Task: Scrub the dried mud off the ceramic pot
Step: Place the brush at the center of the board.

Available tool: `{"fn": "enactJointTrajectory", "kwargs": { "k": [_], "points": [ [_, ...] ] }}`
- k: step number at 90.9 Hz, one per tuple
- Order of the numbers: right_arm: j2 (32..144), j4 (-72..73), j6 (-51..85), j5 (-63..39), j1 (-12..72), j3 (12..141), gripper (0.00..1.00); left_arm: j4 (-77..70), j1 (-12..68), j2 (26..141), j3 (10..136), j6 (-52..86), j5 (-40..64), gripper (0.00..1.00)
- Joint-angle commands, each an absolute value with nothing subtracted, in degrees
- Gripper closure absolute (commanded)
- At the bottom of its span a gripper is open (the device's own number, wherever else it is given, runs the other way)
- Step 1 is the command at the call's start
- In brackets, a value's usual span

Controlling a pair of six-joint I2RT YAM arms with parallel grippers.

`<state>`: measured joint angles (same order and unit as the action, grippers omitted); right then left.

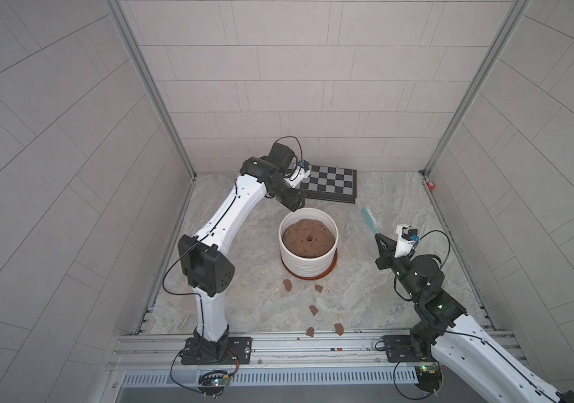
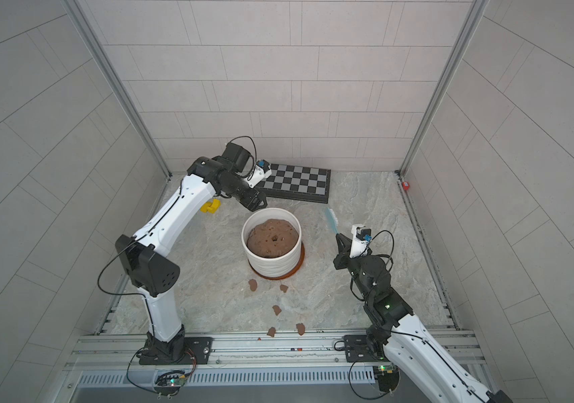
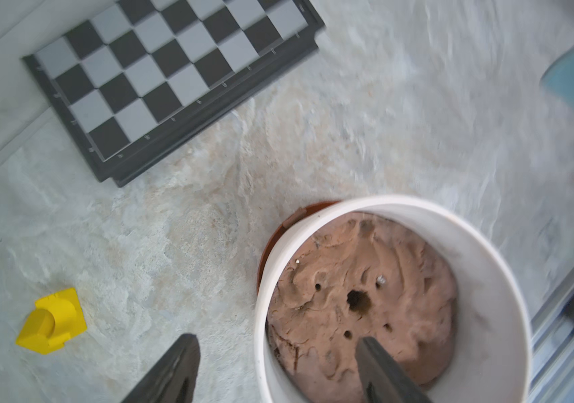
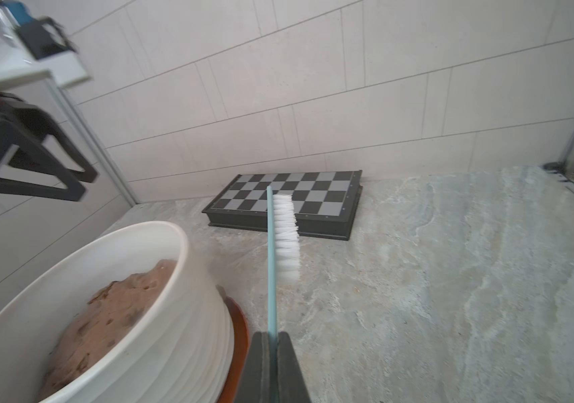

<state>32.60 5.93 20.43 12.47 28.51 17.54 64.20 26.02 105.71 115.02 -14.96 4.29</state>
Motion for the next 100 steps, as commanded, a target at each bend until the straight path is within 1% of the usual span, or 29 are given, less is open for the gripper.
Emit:
{"fn": "enactJointTrajectory", "kwargs": {
  "k": [1,4,8,10,16,22,35,45,54,63,71,78,100],
  "points": [
    [35.2,7.1,22.7,20.3,28.4,16.6,1.00,55.8,25.7,99.0,104.6,-3.2,1.3,0.15],
    [36.4,8.1,22.6,21.6,28.4,16.3,1.00,52.9,25.6,96.5,100.8,-1.2,-0.6,0.11],
    [38.9,9.6,22.5,23.3,28.4,16.0,1.00,48.7,25.3,92.6,94.9,1.5,-3.8,0.02],
    [40.1,10.5,22.6,24.2,28.3,15.9,1.00,46.3,24.9,90.5,92.0,2.6,-4.7,0.00],
    [43.9,12.5,23.1,25.4,28.3,15.7,1.00,40.1,22.5,85.2,84.4,5.6,-4.8,0.00],
    [47.3,15.1,24.1,25.5,28.3,15.3,1.00,37.2,19.5,81.7,79.6,8.3,-4.3,0.00],
    [57.0,21.2,26.9,24.4,28.3,15.2,1.00,30.9,14.2,77.7,70.5,13.5,-5.1,0.00],
    [64.7,26.3,28.5,23.3,28.3,15.3,1.00,27.3,12.3,76.1,64.4,16.3,-6.6,0.00],
    [69.0,28.3,29.3,21.7,28.3,15.7,1.00,25.8,12.0,75.5,61.2,16.6,-8.1,0.00],
    [73.1,31.3,29.9,19.5,28.3,15.7,0.99,24.4,11.5,75.8,59.7,16.8,-7.4,0.00],
    [76.2,33.7,30.7,17.8,28.4,15.8,0.94,24.3,11.4,76.4,59.1,16.7,-7.3,0.00],
    [78.1,35.0,31.1,16.9,28.4,15.8,0.92,23.6,11.3,76.4,58.3,16.6,-7.5,0.00],
    [80.6,35.5,32.0,16.0,28.6,15.4,0.82,21.3,11.0,77.3,56.7,16.8,-7.6,0.00]
  ]
}}
